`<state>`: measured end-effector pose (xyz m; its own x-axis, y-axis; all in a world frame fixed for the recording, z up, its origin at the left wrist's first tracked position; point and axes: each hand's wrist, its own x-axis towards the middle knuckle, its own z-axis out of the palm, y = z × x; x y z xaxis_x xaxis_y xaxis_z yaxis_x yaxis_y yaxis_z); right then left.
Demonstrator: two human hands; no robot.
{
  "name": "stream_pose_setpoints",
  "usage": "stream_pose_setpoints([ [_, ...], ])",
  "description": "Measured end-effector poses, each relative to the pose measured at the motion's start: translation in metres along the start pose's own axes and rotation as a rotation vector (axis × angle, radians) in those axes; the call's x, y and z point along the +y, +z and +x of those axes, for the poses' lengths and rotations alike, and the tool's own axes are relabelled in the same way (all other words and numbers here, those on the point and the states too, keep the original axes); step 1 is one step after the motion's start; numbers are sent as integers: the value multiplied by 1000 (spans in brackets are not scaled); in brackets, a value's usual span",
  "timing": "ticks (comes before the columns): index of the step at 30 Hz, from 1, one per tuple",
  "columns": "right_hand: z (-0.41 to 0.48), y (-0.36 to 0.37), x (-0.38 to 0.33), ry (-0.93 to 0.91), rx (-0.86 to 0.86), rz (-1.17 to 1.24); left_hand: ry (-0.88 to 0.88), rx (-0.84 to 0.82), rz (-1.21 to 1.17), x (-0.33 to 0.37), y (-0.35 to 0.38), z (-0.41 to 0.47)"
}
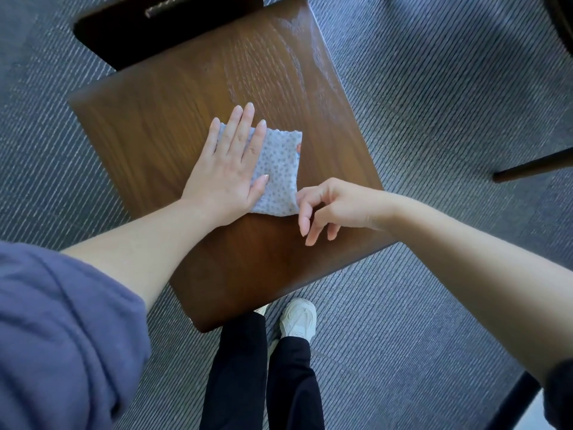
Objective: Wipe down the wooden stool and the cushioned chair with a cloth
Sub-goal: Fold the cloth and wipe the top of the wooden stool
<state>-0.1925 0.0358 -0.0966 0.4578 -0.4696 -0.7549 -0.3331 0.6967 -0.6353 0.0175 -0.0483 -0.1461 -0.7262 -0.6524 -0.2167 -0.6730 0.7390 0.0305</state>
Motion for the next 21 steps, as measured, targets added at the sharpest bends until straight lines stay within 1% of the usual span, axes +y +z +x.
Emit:
stream_pose_setpoints([
  [5, -13, 4, 12, -25, 60, 50, -13, 3, 16, 1, 1, -1],
  [8, -16, 5, 10, -47, 133, 41, -18, 2, 23, 1, -1, -2],
  [10, -18, 7, 11, -70, 275, 55, -22, -1, 17, 1, -3, -2],
  [11, -18, 10, 10, -96, 407, 33, -26, 1, 10, 2, -4, -3],
  [12, -18, 14, 9, -138, 577, -45, -34, 9, 2, 2, -6, -3],
  [14, -10, 27, 2, -267, 925, -340, -63, 40, -25, 3, -11, -6],
  [15, -2, 32, -1, -320, 1039, -509, -78, 55, -35, 3, -13, -8],
  [16, 7, 37, -5, -333, 1091, -658, -89, 64, -32, 2, -14, -11],
  [18, 31, 43, -10, -259, 1085, -870, -100, 63, -1, -2, -14, -16],
  [21, 64, 48, -9, -152, 1043, -1013, -94, 37, 53, -5, -7, -20],
])
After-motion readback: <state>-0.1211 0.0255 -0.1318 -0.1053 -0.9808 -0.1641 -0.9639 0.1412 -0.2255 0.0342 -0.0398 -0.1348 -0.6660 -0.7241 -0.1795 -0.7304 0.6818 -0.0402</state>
